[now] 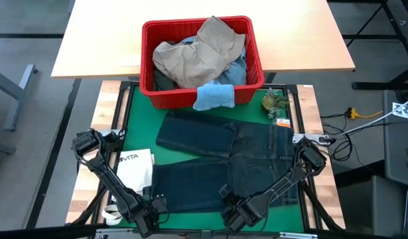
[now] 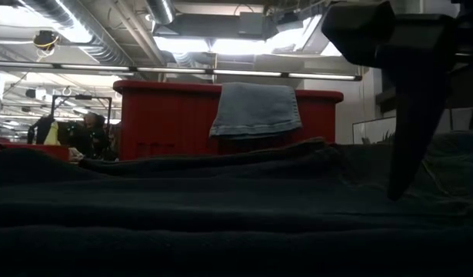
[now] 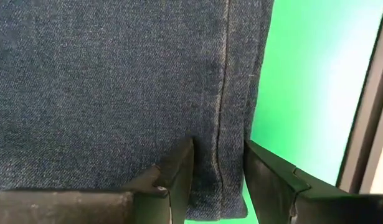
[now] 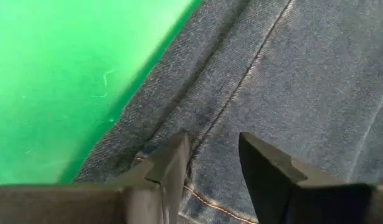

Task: Fold Laundry from Bin
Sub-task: Fold the dark blue pants

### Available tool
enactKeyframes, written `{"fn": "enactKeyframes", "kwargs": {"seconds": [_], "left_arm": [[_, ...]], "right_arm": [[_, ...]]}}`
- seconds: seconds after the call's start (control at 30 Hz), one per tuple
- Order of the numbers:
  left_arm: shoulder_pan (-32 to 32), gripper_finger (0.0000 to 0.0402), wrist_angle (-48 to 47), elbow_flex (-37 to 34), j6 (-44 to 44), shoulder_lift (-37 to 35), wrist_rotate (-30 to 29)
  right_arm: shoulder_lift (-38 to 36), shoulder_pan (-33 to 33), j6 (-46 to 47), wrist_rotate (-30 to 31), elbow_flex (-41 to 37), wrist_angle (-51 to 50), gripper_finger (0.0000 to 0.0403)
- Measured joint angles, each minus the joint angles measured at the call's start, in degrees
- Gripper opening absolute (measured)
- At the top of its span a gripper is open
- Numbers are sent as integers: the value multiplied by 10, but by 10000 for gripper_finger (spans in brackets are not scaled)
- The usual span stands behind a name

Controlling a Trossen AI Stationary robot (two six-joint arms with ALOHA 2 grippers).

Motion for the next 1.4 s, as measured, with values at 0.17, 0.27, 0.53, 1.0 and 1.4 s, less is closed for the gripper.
{"fn": "enactKeyframes", "kwargs": {"seconds": [0.17,0.27,0.53,1.0,1.4], "left_arm": [[8,135,4,-3,-1,-23,19],[19,135,-2,-5,-10,-49,37],[55,135,-1,-4,-22,-125,25],[108,135,-226,-4,-116,-199,86],[110,135,-207,-78,-101,-268,107]], "right_arm": [[-1,0,-3,0,14,-15,154],[1,0,-3,8,41,-42,154],[5,1,-21,22,114,-110,154],[3,0,-50,-9,158,-159,154],[2,0,-51,-9,159,-158,154]]}}
